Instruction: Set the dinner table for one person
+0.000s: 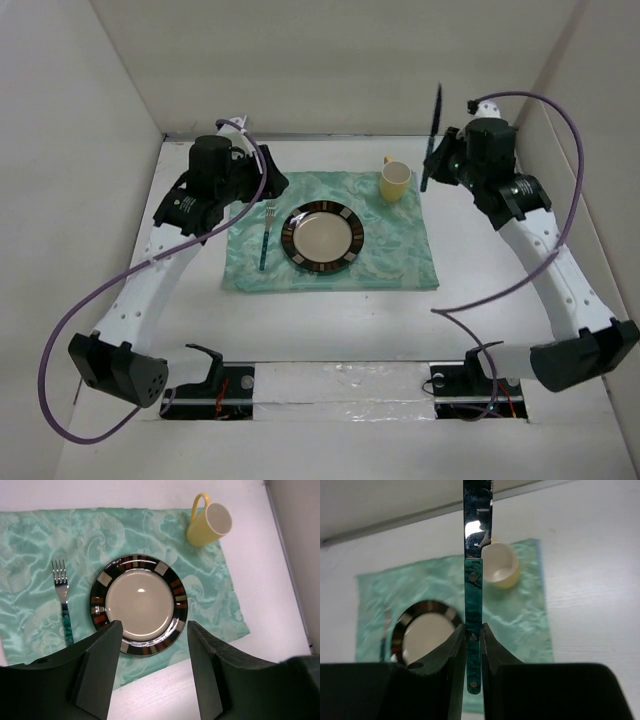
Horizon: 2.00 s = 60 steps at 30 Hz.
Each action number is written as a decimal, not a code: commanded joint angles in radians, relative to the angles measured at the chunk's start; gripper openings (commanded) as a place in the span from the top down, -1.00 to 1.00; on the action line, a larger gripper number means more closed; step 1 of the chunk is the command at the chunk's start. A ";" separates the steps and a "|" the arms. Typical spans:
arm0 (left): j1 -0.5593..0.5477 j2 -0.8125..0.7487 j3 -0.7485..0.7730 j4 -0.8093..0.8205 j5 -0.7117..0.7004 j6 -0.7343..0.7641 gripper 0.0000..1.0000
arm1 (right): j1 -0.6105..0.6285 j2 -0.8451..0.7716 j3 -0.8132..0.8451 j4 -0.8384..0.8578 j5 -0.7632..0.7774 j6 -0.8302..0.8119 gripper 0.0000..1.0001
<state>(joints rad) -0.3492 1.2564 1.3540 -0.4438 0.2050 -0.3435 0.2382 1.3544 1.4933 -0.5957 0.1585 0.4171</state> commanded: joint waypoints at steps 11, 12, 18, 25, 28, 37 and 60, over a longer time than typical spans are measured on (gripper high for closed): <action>0.003 -0.133 0.014 0.010 -0.082 -0.100 -0.07 | 0.245 0.130 -0.238 0.080 -0.123 -0.077 1.00; 0.003 -0.140 0.011 0.005 -0.084 -0.103 -0.08 | 0.236 0.146 -0.246 0.094 -0.122 -0.072 1.00; 0.003 -0.166 -0.024 -0.009 -0.090 -0.112 -0.08 | 0.216 0.296 -0.226 0.129 -0.109 -0.051 1.00; 0.003 -0.180 -0.066 -0.021 -0.102 -0.114 -0.08 | 0.216 0.402 -0.246 0.163 -0.082 0.020 1.00; 0.003 -0.183 -0.070 -0.026 -0.108 -0.109 -0.09 | 0.216 0.410 -0.254 0.180 -0.070 0.035 1.00; 0.003 -0.178 -0.076 -0.033 -0.113 -0.092 -0.10 | 0.225 0.466 -0.249 0.148 -0.025 0.077 0.87; 0.003 -0.109 0.307 -0.085 -0.255 -0.075 -0.19 | 0.207 -0.162 0.145 -0.141 0.035 -0.017 -1.00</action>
<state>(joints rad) -0.3492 1.1580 1.5478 -0.5587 0.0078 -0.4313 0.4919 1.3087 1.5352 -0.7303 0.1501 0.4316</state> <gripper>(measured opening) 0.589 0.936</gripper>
